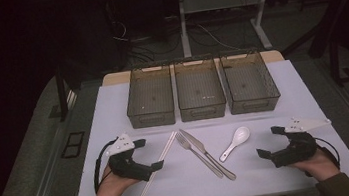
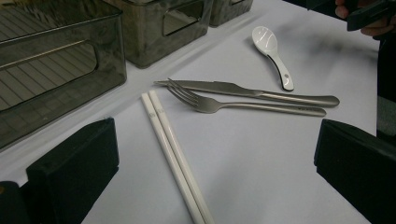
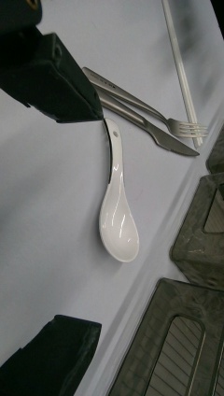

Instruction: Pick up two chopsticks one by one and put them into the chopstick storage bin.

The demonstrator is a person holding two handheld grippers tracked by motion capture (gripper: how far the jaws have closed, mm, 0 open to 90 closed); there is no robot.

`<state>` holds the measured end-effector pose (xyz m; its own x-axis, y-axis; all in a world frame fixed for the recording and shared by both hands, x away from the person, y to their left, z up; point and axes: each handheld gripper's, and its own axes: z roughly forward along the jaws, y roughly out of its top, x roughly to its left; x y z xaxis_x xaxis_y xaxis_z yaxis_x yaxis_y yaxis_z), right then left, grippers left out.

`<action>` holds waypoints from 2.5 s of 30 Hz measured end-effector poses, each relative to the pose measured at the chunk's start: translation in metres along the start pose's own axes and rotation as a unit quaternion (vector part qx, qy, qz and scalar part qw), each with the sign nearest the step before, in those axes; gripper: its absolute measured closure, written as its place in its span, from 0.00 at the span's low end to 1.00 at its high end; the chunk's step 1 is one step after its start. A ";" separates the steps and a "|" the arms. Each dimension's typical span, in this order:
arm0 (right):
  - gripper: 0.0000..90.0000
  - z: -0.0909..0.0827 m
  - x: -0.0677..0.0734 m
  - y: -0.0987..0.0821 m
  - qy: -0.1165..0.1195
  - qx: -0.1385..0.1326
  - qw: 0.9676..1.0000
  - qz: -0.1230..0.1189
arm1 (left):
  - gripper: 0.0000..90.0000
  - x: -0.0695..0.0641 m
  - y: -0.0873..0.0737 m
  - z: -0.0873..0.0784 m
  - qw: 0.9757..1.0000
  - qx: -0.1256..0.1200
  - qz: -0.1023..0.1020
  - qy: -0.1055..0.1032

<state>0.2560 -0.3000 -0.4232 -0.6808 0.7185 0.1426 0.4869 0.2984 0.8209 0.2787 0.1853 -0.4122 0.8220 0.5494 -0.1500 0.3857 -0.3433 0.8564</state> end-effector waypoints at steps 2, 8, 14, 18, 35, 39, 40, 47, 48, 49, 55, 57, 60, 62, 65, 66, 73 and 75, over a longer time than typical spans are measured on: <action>0.01 -0.001 0.000 0.000 0.002 -0.001 1.000 0.005 | 0.00 0.000 0.000 0.001 1.000 -0.002 0.000 -0.001; 0.01 -0.002 -0.001 0.001 0.005 -0.002 1.000 0.015 | 0.00 -0.004 0.003 0.004 1.000 0.005 0.002 -0.003; 0.01 -0.003 0.000 0.001 0.011 -0.002 1.000 0.011 | 0.00 -0.008 0.005 0.006 1.000 0.013 0.005 -0.004; 0.01 -0.002 0.001 0.001 0.011 -0.002 1.000 0.012 | 0.00 -0.009 0.006 0.009 1.000 0.013 0.003 -0.007; 0.01 -0.001 0.000 0.000 0.015 0.005 1.000 0.012 | 0.21 -0.009 0.007 0.026 0.999 0.047 0.001 0.011; 0.01 0.000 -0.001 -0.001 0.016 0.007 1.000 0.014 | 0.35 -0.006 0.006 0.025 0.999 0.050 -0.004 0.019; 0.01 0.000 -0.001 -0.001 0.014 0.006 1.000 0.013 | 0.38 -0.005 0.005 0.025 0.998 0.053 -0.006 0.026; 0.01 -0.001 -0.001 -0.001 0.015 0.007 1.000 0.016 | 0.54 -0.001 0.000 0.027 0.997 0.066 -0.021 0.036; 0.01 -0.001 -0.001 -0.001 0.015 0.006 1.000 0.016 | 0.55 -0.001 0.000 0.027 0.997 0.070 -0.020 0.036; 0.01 -0.001 -0.001 -0.001 0.015 0.006 1.000 0.016 | 0.57 -0.001 0.000 0.027 0.997 0.070 -0.020 0.036; 0.01 -0.001 -0.002 -0.001 0.015 0.005 1.000 0.019 | 0.69 0.003 -0.004 0.032 0.994 0.099 -0.025 0.035; 0.01 -0.001 -0.002 -0.001 0.014 0.006 1.000 0.019 | 0.72 0.003 -0.006 0.034 0.993 0.108 -0.024 0.038; 0.01 -0.001 -0.002 -0.001 0.014 0.005 1.000 0.019 | 0.76 0.004 -0.006 0.034 0.993 0.110 -0.030 0.041; 0.01 -0.001 -0.002 -0.001 0.014 0.005 1.000 0.019 | 0.79 0.006 -0.007 0.033 0.992 0.113 -0.031 0.042; 0.01 -0.001 -0.002 -0.001 0.013 0.005 1.000 0.019 | 0.83 0.006 -0.008 0.033 0.992 0.116 -0.035 0.043; 0.01 -0.001 -0.002 -0.001 0.013 0.005 1.000 0.019 | 0.83 0.006 -0.008 0.034 0.991 0.120 -0.036 0.043; 0.01 -0.001 -0.002 -0.001 0.011 0.005 1.000 0.022 | 0.86 0.006 -0.010 0.037 0.989 0.138 -0.033 0.047; 0.01 -0.001 -0.002 -0.001 0.011 0.006 1.000 0.022 | 0.86 0.007 -0.010 0.036 0.988 0.140 -0.032 0.048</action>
<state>0.2563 -0.3028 -0.4234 -0.6702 0.7172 0.1908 0.5231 0.2741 0.8070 0.2958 0.1646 -0.4394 0.7537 0.6419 -0.1411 0.5482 -0.4955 0.6737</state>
